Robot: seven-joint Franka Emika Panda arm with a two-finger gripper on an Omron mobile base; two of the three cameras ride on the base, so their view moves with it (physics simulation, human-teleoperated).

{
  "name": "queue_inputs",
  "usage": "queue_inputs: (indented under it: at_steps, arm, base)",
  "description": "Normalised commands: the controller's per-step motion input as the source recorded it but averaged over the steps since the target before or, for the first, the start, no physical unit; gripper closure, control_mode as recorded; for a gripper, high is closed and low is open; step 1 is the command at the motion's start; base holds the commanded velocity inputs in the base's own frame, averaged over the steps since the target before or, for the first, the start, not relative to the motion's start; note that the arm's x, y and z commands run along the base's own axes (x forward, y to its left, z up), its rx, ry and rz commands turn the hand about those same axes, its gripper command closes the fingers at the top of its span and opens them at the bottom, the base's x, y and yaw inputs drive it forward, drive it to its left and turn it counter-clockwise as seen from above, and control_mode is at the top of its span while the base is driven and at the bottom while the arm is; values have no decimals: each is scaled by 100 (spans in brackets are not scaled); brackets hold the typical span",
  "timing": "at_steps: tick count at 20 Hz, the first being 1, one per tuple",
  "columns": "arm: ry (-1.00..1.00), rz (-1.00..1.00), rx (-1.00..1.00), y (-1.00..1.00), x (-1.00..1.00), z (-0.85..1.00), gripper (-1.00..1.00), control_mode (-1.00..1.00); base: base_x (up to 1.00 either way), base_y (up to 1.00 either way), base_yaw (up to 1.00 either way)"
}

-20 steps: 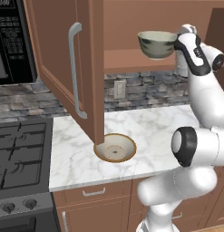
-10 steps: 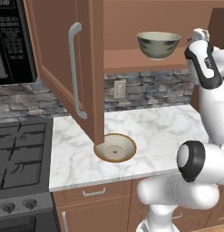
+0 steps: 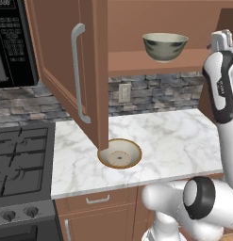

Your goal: Open the cabinet. Pick the bowls from the counter and place them in the cabinet. Then close the cabinet.

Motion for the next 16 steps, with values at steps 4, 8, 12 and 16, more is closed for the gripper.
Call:
queue_inputs:
  at_steps: [4, 8, 12, 16]
  arm:
    - [24, 0, -13, 0, -100, 4, -100, -100]
    - [32, 0, -15, 0, -100, -32, -100, -100]
    - [19, 0, -5, 1, -96, -44, -100, -100]
    - [20, 5, 0, 17, -72, -36, -100, -100]
  base:
    - [0, 0, 0]
    - [0, 0, 0]
    - [0, 0, 0]
    - [0, 0, 0]
